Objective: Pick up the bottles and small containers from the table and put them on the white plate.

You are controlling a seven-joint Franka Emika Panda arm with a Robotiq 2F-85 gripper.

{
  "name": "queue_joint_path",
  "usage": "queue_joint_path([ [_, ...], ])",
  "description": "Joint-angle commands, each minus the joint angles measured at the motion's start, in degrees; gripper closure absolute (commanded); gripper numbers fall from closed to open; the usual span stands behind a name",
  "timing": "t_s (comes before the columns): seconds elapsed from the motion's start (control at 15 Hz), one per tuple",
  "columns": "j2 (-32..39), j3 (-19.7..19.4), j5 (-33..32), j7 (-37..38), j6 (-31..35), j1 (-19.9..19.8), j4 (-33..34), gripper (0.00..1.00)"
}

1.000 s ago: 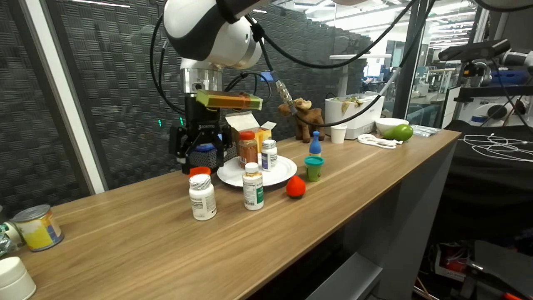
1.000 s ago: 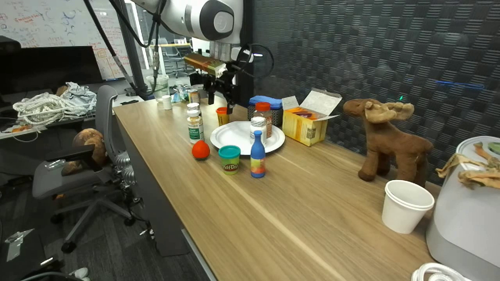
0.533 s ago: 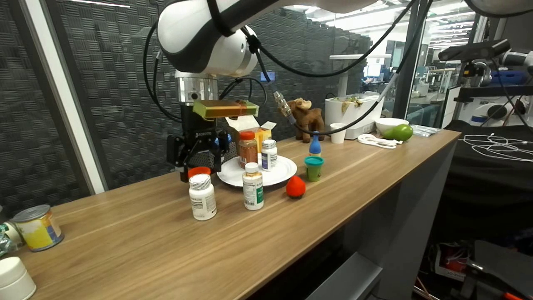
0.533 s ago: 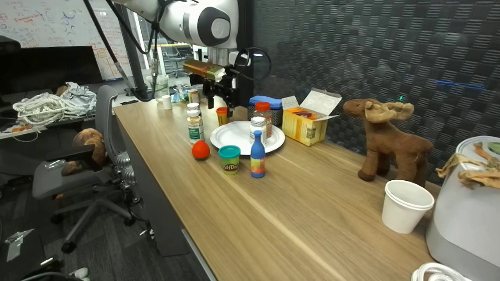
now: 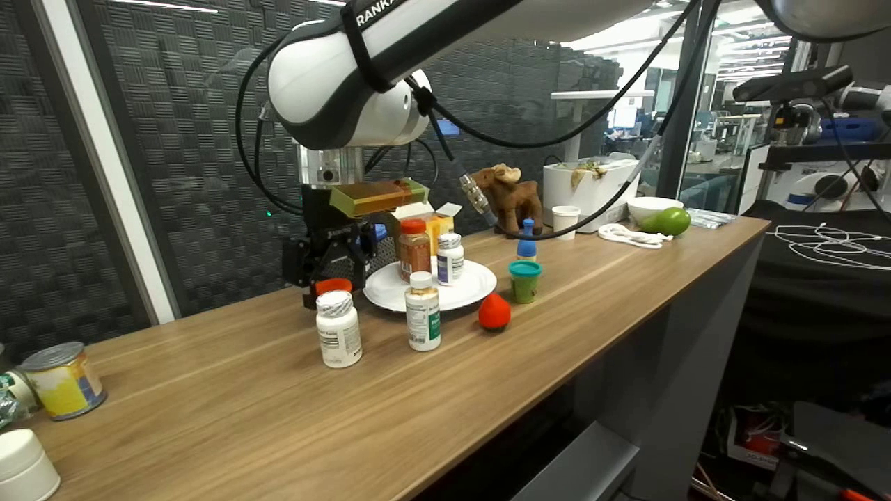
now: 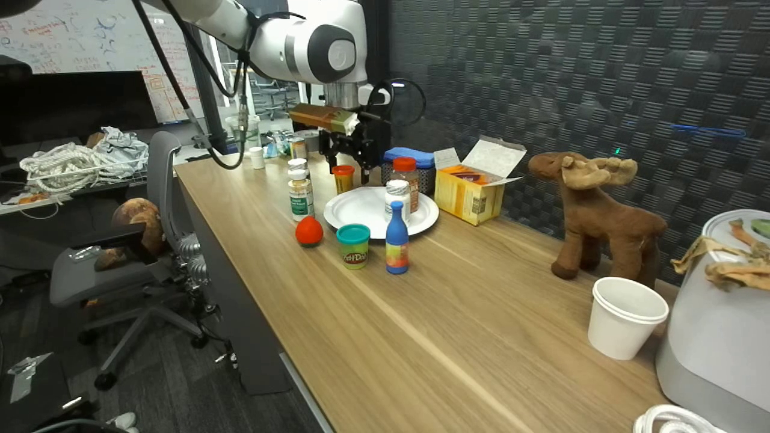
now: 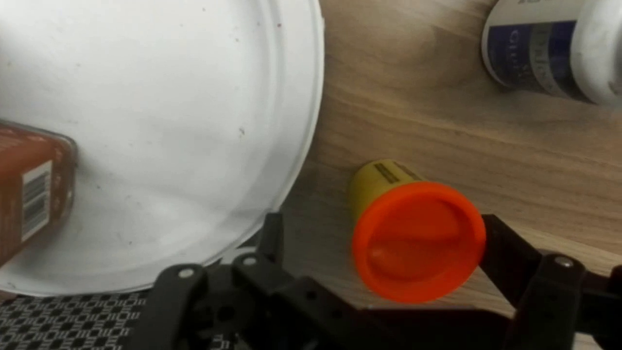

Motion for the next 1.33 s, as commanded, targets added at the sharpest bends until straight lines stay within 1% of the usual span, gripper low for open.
queue_joint_path([
  [0.0,-0.5,0.5,-0.2,-1.9,1.9,0.3,0.4,0.0],
  [0.07,-0.6,0.5,-0.1,-1.9,1.6,0.2,0.2,0.0],
  [0.13,-0.8,0.5,0.0,-2.0,1.1,0.2,0.1,0.25],
  [0.2,-0.9,0.4,-0.1,-2.0,0.9,0.3,0.0,0.27],
  [0.27,-1.1,0.2,-0.5,-2.0,0.8,0.4,-0.1,0.34],
  [0.4,-1.7,-0.2,-1.2,-2.0,0.9,0.8,-0.5,0.51],
  [0.47,-1.9,-0.2,-1.3,-2.1,0.9,0.8,-0.5,0.58],
  [0.53,-2.3,-0.2,-1.5,-2.0,0.9,1.0,-0.4,0.66],
  [0.6,-2.9,-0.3,-2.0,-2.1,0.6,1.2,-0.1,0.73],
  [0.67,-3.5,-0.4,-2.7,-2.3,0.0,1.5,0.1,0.77],
  [0.73,-4.2,-0.6,-3.5,-2.6,-1.1,1.7,0.2,0.77],
  [1.0,-8.2,-0.4,-4.6,-4.0,-5.0,1.1,-0.9,0.77],
  [1.27,-11.0,-0.7,-4.1,-6.7,-6.7,-0.9,-3.1,0.77],
])
